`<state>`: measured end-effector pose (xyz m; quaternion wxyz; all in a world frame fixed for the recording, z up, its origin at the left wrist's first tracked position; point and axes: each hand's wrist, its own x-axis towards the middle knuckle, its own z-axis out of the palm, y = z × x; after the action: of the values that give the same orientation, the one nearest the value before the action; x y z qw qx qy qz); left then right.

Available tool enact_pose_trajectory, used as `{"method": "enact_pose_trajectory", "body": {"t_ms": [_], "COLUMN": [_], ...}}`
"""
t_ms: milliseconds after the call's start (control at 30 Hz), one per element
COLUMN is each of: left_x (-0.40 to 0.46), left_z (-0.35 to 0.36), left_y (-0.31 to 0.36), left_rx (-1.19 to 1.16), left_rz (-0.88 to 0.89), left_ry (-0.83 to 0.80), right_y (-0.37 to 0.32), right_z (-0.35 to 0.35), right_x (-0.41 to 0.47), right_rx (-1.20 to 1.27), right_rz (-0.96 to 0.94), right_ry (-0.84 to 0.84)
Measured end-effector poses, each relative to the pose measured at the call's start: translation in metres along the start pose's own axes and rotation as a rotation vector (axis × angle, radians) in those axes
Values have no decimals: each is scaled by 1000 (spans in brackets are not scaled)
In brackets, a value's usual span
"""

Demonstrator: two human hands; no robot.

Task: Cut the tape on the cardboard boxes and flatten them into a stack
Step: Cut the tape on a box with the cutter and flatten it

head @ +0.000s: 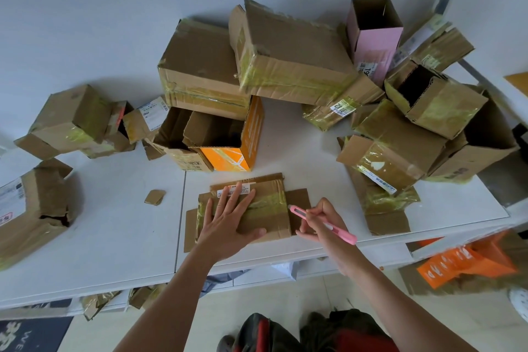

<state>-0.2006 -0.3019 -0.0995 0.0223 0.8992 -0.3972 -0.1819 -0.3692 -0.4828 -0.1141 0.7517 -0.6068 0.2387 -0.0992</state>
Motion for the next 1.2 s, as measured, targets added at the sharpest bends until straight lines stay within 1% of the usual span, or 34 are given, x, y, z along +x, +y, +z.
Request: {"method": "enact_pose_trajectory", "body": {"t_ms": [167,300,367,433,500,533,567,600,667,733,767,833,867,933,967,1000,1067,1100,1200], "left_x": [1,0,0,1,2,2,1,1,0,-1,-1,-3,-5,-9,-12,-14,-21,-24,-37], "left_z": [1,2,2,3,2,2,2,2,1,0,0,1,3,5,6,5,1,-1,-5], "left_y": [0,-2,-2,-2,-3,-3,-3,-4,-4,-3,-2,-2,-1,0,0,-1,-7,-13,-38], "left_rx": [-20,-9,-17,-19,-34,-39,-43,-45,-44,-40,-43,-40,-37,-45,-54,-62,-97,-132,-254], "left_rz": [5,13,14,18,24,27,29,28,27,26,26,33,39,49,53,58,45,17,-167], "left_ry": [7,13,22,32,27,25,22,19,21,28,37,77,105,158,174,182,188,192,227], "right_y": [5,-5,-12,-14,-13,-12,-11,-11,-8,-9,-12,-20,-26,-34,-39,-42,-42,-40,-27], "right_z": [0,-7,-13,-21,-32,-37,-39,-41,-41,-38,-35,-25,-18,1,11,23,41,49,67], "right_x": [-8,-10,-11,-5,8,17,26,33,43,48,49,48,47,45,46,48,51,52,50], "right_rx": [-48,-259,-408,-573,-823,-986,-1151,-1287,-1461,-1588,-1626,-1585,-1500,-1263,-1165,-1109,-1090,-1098,-1088], "right_rz": [-36,-96,-154,-281,-458,-542,-580,-538,-354,-203,-172,-165,-194,-339,-395,-397,-310,-275,-324], "right_ry": [-17,-91,-118,-77,37,76,54,-5,-87,-143,-148,-113,-70,-11,-40,-98,-207,-243,-268]}}
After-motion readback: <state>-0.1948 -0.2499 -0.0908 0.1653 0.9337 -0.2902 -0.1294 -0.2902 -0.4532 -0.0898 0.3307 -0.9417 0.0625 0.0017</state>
